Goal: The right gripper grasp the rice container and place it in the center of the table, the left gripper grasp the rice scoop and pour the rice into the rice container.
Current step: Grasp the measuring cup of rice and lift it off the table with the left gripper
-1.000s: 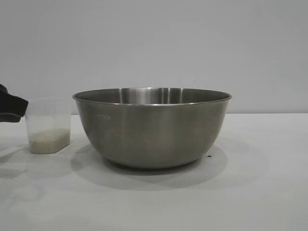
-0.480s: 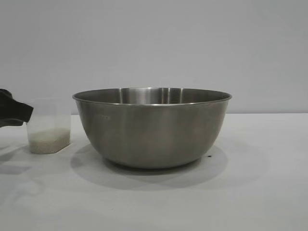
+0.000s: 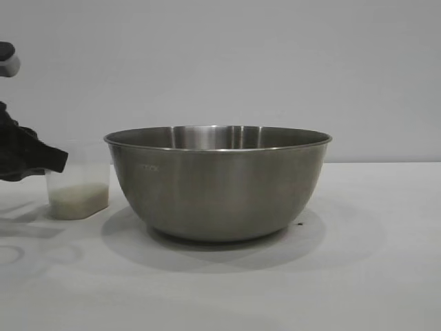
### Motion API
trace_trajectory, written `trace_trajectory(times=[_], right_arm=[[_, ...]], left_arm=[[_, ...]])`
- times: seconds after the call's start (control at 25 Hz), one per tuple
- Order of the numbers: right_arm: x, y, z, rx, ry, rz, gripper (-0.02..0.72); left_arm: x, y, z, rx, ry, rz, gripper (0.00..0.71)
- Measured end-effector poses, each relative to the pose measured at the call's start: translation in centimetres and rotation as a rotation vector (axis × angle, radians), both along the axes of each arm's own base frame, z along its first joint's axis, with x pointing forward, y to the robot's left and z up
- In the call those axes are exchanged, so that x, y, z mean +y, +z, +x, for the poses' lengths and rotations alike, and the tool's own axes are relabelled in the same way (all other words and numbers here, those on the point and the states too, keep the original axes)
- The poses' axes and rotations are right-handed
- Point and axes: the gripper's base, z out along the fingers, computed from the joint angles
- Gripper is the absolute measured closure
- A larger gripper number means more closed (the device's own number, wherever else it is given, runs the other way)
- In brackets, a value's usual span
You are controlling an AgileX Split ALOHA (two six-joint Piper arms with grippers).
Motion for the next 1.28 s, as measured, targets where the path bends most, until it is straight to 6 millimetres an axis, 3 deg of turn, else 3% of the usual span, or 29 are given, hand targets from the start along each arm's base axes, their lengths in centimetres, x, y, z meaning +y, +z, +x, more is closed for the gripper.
trace_trajectory(times=[0.08,0.28,0.6,0.96,1.12,1.28], right_arm=[[0.0,0.0,0.0,0.000,0.000,0.000,0.149],[0.0,0.0,0.0,0.000,0.000,0.000,0.149],[0.0,0.0,0.0,0.000,0.000,0.000,0.149],[0.0,0.0,0.0,0.000,0.000,0.000,0.149],[0.0,0.0,0.0,0.000,0.000,0.000,0.149],[0.0,0.0,0.0,0.000,0.000,0.000,0.149]], left_arm=[[-0.1,0.1,0.2,-0.008,-0.006,0.004,0.518],[-0.4,0.0,0.5,-0.014,-0.030,0.009,0.710],[-0.6,0.4,0.6,-0.028,-0.056,0.020,0.710],[-0.9,6.7,0.9,-0.258,-0.114,0.157,0.710],[-2.3,9.6,1.6,-0.405,-0.244,0.251,0.710],[-3.9,11.2,2.3,-0.534,-0.403,0.368,0.710]])
